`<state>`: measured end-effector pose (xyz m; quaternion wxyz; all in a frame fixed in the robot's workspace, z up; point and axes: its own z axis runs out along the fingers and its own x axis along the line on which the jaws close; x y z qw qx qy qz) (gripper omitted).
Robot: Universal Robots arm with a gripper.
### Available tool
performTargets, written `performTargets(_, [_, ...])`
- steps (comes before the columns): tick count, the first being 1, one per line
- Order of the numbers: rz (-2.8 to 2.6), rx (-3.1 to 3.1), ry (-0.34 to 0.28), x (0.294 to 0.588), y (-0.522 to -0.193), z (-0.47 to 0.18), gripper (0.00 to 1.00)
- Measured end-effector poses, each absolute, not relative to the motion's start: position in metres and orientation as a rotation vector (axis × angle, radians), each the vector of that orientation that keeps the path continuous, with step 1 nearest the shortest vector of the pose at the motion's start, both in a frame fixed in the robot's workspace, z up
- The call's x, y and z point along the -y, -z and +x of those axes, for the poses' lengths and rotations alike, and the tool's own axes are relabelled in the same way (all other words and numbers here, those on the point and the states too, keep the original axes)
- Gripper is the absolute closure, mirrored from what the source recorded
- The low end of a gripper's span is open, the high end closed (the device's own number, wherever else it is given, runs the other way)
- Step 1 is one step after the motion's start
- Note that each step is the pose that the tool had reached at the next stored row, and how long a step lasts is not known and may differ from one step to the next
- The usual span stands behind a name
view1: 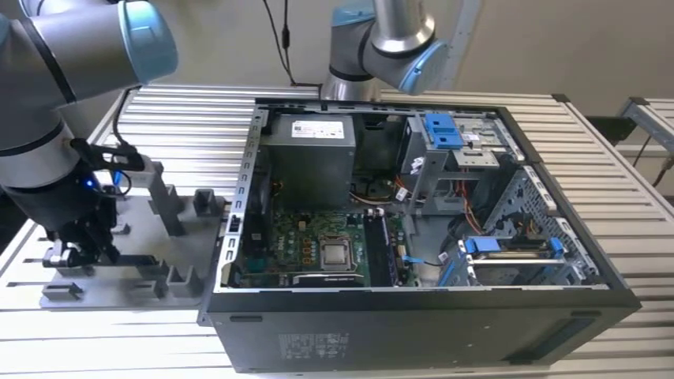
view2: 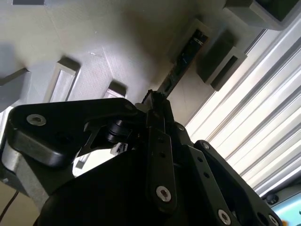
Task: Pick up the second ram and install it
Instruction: 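Pick up the second ram and move it above second insertion slot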
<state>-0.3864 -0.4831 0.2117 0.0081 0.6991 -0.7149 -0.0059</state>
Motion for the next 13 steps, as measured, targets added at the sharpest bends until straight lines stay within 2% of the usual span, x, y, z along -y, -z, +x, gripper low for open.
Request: performTargets(13, [2.185, 2.235, 0.018, 0.4831, -0.2211, -0.3864, 0.86])
